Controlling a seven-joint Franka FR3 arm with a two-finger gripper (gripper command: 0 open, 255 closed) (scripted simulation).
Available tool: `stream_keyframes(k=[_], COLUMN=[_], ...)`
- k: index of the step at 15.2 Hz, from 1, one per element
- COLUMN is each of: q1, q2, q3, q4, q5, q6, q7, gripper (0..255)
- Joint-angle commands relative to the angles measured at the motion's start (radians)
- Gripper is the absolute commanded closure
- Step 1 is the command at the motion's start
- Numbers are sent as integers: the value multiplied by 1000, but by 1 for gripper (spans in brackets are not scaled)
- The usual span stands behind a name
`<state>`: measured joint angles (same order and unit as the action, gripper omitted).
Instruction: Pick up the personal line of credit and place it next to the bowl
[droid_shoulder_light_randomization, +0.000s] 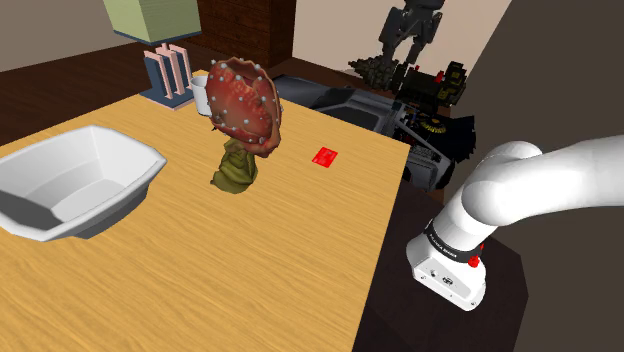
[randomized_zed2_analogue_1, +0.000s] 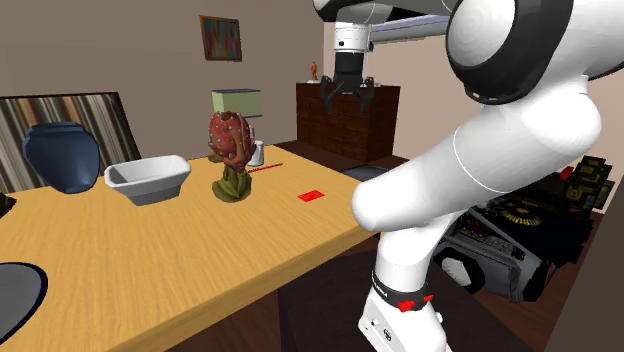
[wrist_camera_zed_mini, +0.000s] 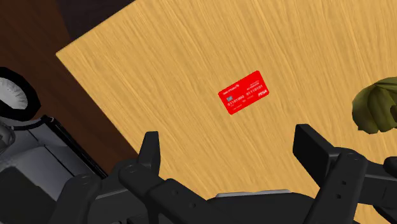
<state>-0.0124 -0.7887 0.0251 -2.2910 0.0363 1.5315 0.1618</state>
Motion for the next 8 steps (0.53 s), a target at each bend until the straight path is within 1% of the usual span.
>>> stream_keyframes(k=[1, 8], q1=[0, -64], q2=[0, 177], q3=[0, 34], q4=[0, -79], q5=[0, 158], q6=[0, 109], q7=[0, 279], gripper=[0, 0])
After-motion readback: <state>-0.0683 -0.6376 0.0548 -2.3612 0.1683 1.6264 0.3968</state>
